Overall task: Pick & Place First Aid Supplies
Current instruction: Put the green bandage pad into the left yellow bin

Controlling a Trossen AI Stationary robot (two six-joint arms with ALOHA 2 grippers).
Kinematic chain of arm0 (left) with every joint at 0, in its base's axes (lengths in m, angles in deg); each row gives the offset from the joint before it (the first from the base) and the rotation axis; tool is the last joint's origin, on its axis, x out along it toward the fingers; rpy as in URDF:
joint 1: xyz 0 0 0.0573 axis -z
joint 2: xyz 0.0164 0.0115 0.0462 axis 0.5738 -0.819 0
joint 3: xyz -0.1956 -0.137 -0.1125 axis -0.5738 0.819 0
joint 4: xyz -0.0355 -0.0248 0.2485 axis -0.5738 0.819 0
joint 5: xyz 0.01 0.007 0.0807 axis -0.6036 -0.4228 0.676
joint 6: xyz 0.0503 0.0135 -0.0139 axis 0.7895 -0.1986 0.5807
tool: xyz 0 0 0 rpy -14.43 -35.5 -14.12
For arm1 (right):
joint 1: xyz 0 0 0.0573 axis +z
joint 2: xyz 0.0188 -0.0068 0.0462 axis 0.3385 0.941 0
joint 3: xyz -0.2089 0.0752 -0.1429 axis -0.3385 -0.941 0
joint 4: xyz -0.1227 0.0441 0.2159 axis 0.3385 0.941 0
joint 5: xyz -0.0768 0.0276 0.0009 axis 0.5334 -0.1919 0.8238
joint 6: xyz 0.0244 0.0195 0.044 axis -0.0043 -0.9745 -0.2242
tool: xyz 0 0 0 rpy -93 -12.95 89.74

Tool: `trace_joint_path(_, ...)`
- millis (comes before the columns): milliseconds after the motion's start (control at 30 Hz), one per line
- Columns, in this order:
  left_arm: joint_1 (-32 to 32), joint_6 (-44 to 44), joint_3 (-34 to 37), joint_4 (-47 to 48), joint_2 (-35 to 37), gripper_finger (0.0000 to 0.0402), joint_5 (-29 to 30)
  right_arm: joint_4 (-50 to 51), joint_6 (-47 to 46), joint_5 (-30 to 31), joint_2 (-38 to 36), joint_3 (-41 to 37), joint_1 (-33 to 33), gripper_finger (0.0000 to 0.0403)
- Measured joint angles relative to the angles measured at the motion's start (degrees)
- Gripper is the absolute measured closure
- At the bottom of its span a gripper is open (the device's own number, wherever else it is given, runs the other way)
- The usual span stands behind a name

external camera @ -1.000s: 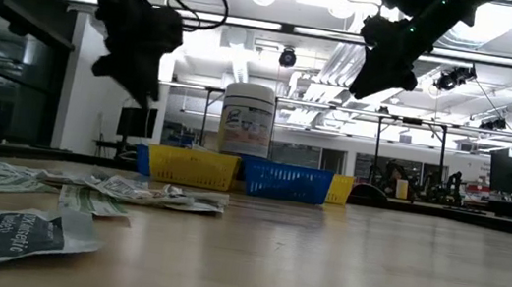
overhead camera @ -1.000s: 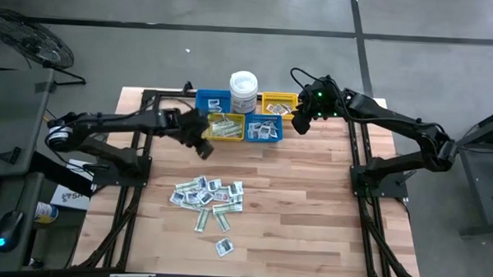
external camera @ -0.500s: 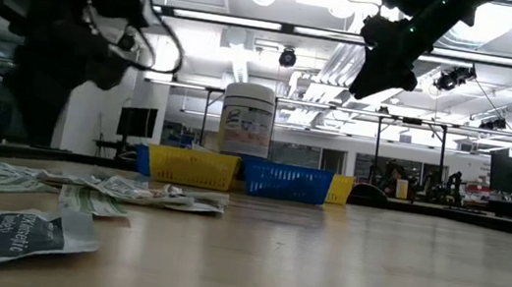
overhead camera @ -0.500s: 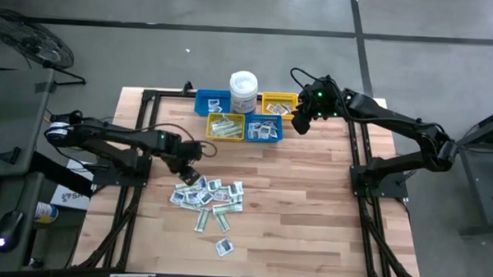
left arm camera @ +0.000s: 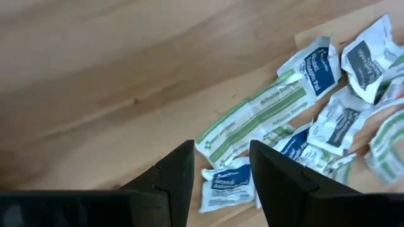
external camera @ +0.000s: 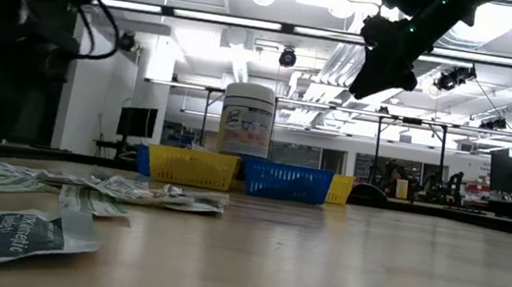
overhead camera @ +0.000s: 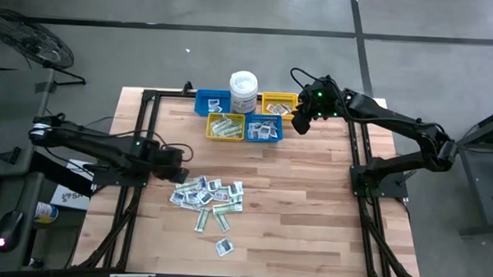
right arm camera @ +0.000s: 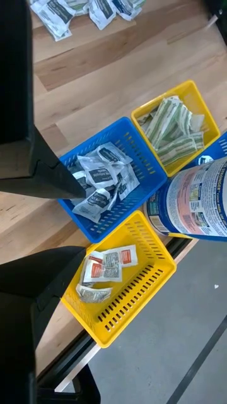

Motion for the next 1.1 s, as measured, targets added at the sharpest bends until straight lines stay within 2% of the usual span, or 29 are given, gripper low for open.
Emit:
trace_joint_path(300, 4.68, -13.31, 6.53, -4.16, 6.08, 0.0250, 2.73, -0.02, -0.02, 0.01, 0.00, 0.00, 0.02, 0.0277)
trace_joint_path(733, 10.83, -21.36, 12.54, -11.57, 6.17, 0.0250, 3.95, -0.04, -0.46, 0.02, 0.00, 0.00, 0.02, 0.0277)
trace_joint_path(933, 10.95, -22.77, 15.53, -18.23, 6.20, 0.0250, 3.29, -0.04, -0.51, 0.02, 0.00, 0.00, 0.00, 0.0277)
trace_joint_path(1100, 10.94, -23.02, 16.36, -18.64, 6.20, 0.0250, 3.16, -0.04, -1.31, 0.01, 0.00, 0.00, 0.00, 0.0277)
